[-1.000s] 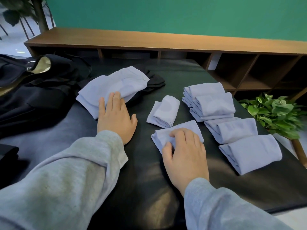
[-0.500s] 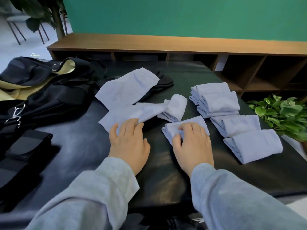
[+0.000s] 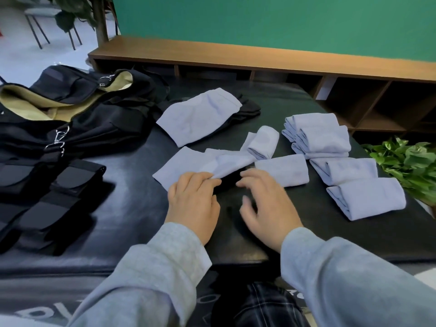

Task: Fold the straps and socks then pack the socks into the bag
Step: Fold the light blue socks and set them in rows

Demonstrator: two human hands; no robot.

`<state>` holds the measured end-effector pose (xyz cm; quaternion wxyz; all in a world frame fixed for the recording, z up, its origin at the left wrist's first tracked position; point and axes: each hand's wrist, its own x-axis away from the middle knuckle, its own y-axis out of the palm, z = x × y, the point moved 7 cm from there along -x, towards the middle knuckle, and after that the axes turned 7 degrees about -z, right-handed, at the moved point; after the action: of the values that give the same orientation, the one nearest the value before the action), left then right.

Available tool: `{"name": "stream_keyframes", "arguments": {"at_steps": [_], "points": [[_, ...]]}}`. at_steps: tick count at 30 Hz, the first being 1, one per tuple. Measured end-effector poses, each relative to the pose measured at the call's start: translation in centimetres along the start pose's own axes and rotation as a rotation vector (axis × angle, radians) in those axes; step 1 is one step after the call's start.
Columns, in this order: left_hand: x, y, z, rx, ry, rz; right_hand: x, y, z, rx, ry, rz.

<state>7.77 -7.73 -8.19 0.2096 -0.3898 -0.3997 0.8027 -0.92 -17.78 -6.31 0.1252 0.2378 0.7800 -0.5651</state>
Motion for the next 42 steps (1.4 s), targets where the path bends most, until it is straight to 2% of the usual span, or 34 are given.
{"name": "stream_keyframes", "arguments": {"at_steps": [2,7,11,15,22,26,30,34,39,42], "points": [[-0.1,-0.3,0.0,0.021,0.025,0.036,0.1,1.2,-1.1,-0.060,0.026,-0.054],[0.0,-0.7,-0.7,0.178,0.004,0.055,-1.6,3.8,-2.0,-0.181,0.307,-0.166],[-0.3,-0.5,-1.6,0.269,-0.175,-0.063,-3.0,4.7,-1.5,-0.083,0.368,-0.183],[-0.3,-1.5,-3.2,0.302,-0.314,-0.038,-3.2,4.8,-0.5,-0.072,0.441,-0.177],[-0.7,-2.8,-5.1,0.071,-0.285,-0.124,-3.0,4.1,0.3,-0.248,0.552,-0.060],[-0.8,-2.5,-3.9,-0.001,-0.168,-0.165,-2.7,3.5,-0.2,-0.301,0.507,0.040],[-0.3,-2.2,-3.3,0.018,-0.098,-0.169,-2.2,2.8,-2.1,-0.276,0.297,0.136],[-0.4,-2.0,-2.9,0.029,-0.075,-0.186,-2.5,3.0,-3.2,-0.267,0.196,0.092],[-0.2,-1.9,-2.9,0.087,-0.115,-0.203,-2.8,3.5,-3.2,-0.258,0.220,0.030],[-0.4,-2.4,-2.2,0.086,-0.050,-0.172,-2.8,3.5,-3.2,-0.278,0.240,-0.010]]}}
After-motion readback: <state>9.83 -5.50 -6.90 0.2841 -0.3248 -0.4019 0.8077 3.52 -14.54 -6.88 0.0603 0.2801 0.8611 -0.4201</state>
